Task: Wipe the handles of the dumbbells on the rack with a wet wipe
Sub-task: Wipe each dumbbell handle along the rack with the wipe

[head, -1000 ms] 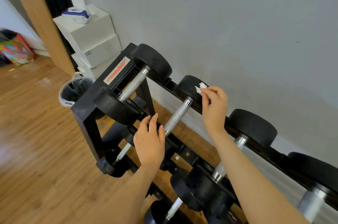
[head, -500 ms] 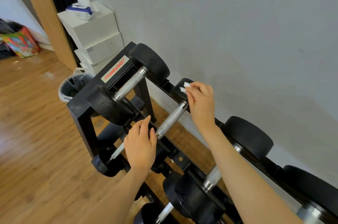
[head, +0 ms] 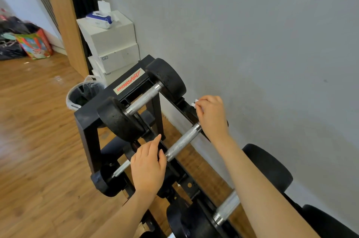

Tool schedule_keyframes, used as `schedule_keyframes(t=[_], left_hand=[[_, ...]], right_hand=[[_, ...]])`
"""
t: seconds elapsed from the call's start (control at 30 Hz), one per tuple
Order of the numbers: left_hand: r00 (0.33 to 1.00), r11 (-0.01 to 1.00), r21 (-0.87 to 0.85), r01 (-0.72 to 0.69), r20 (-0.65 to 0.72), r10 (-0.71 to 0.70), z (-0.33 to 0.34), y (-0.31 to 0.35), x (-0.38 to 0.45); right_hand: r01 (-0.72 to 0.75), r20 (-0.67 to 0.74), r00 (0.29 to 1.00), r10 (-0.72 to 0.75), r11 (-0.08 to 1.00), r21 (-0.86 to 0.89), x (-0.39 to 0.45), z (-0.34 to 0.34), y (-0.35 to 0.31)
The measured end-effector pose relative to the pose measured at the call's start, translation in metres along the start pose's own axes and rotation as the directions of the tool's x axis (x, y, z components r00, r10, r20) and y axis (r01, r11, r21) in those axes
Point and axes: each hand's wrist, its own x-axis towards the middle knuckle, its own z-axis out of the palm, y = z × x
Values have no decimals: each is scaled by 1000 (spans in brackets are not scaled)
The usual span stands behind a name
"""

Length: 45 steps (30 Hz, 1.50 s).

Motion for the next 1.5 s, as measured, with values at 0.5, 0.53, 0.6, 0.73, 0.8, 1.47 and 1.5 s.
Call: schedule_keyframes(t=[0.5, 0.53, 0.6, 0.73, 0.8, 1.47, 1.5], left_hand=[[1000, 1000, -11, 3, -18, -3, 1, 0, 0], [1000, 1000, -5, 1, -25, -2, 0, 0, 0], [1000, 1000, -2, -6, -25, 6, 0, 1, 0], [1000, 1000, -8, -11, -29, 11, 1, 0, 1], [1000, 1000, 1, -9, -30, 9, 1, 0, 1], [1000, 999, 29, -18, 5, 18, 1, 1, 2], [1000, 999, 31, -12, 6, 12, 1, 1, 2]], right_hand=[[76, 91, 994, -63, 986, -148, 3, 8, -9], [106, 116, 989, -86, 979, -175, -2, 10, -12], [122, 119, 987, -104, 979, -163, -13, 11, -13], [-53, -70, 996, 53, 999, -7, -42, 3, -4], [-104, -171, 979, 110, 994, 46, -55, 5, 0], [-282, -236, 909, 344, 923, 263, -105, 62, -29], [-291, -224, 905, 360, 912, 289, -108, 65, -34]])
